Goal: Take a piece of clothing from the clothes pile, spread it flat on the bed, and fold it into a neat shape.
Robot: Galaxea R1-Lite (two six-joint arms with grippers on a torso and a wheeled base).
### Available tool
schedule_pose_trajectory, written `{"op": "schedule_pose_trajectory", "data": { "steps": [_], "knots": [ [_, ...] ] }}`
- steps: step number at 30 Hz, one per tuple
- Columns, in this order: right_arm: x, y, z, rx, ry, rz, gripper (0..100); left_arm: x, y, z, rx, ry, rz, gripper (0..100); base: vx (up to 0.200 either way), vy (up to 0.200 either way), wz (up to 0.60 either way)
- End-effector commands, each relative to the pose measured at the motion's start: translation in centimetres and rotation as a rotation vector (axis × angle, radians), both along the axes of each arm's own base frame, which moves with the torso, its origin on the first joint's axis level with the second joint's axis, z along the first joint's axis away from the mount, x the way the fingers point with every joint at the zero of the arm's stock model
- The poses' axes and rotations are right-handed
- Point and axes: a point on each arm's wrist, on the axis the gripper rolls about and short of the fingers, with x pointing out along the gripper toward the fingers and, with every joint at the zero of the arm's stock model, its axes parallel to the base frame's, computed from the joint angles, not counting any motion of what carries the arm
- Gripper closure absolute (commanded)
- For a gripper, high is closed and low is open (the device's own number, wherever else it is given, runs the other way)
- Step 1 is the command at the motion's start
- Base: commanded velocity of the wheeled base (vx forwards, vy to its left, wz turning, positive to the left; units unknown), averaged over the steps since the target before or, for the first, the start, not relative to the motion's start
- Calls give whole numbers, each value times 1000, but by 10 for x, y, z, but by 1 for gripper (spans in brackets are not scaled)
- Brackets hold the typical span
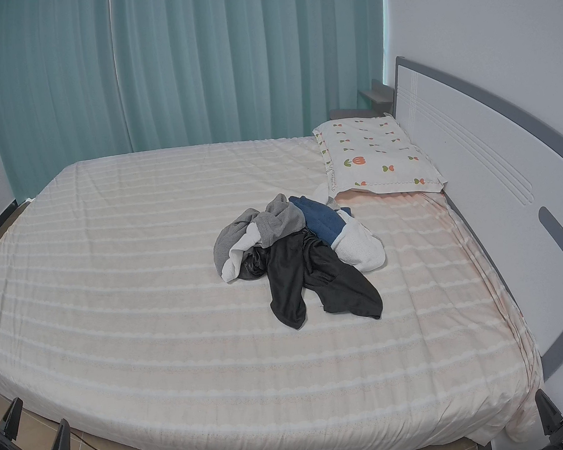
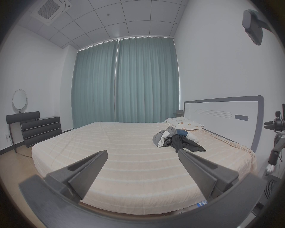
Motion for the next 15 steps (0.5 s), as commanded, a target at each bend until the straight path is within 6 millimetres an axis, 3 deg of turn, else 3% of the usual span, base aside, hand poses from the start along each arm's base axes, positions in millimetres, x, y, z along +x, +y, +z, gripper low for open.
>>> {"op": "schedule_pose_trajectory", "data": {
  "steps": [1, 2, 4, 6, 10, 11, 14, 15],
  "knots": [
    [-4, 0, 76, 125, -149, 32, 0, 1, 0, -5, 0, 8, -1, 0, 0, 0, 0],
    [1, 0, 110, 179, -164, 47, 0, 1, 0, -5, 0, 8, -1, 0, 0, 0, 0],
    [12, 2, 114, 50, -98, 74, 0, 1, 0, -5, -1, 8, -1, 0, 0, 0, 0],
    [36, 5, 102, -56, 69, 139, 0, 1, 0, -5, -1, 8, -1, 0, 0, 0, 0],
    [79, 12, 78, 3, 373, 229, 0, 0, 0, -4, 0, 6, -3, 0, 0, 0, 0],
    [85, 13, 76, 14, 403, 245, 0, 0, 0, -4, 0, 6, -3, 0, 0, 0, 0],
    [134, 31, 72, 87, 533, 317, 0, 1, 0, -5, 0, 8, -1, 0, 0, 0, 0],
    [136, 33, 73, 88, 536, 321, 0, 0, 0, -4, 0, 6, -1, 0, 0, 0, 0]
  ]
}}
